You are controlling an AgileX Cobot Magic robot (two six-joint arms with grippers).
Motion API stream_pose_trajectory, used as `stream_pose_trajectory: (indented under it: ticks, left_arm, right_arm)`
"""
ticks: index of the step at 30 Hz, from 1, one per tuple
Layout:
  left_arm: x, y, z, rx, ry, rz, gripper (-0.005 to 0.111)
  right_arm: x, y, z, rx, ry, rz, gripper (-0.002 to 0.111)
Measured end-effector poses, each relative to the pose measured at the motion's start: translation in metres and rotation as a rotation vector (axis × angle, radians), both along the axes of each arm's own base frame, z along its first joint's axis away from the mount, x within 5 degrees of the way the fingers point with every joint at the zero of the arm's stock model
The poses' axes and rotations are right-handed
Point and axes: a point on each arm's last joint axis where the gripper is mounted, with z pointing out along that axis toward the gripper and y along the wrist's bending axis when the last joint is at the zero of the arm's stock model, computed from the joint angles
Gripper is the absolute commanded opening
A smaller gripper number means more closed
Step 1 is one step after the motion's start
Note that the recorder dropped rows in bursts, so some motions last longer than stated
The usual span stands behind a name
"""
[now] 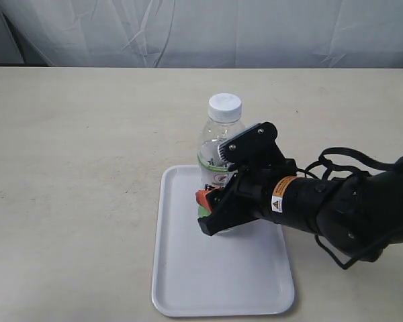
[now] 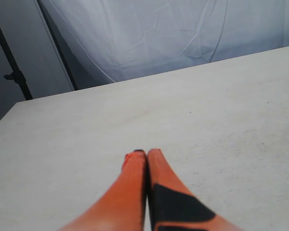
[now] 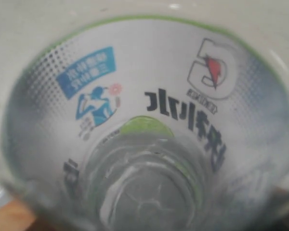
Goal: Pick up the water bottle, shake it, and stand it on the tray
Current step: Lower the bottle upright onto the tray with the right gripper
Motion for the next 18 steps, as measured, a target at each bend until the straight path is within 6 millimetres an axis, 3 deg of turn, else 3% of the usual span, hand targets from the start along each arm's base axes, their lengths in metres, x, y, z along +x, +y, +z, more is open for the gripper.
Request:
stream_pose_trajectory:
  ticks: [18]
  left_arm:
    - [0.0000,0.0000,0.0000,0.000,0.000,0.000,0.000]
  right_arm:
    - [0.0010,-0.0023,0.0020,0.008,0.051,-0.075,0.067]
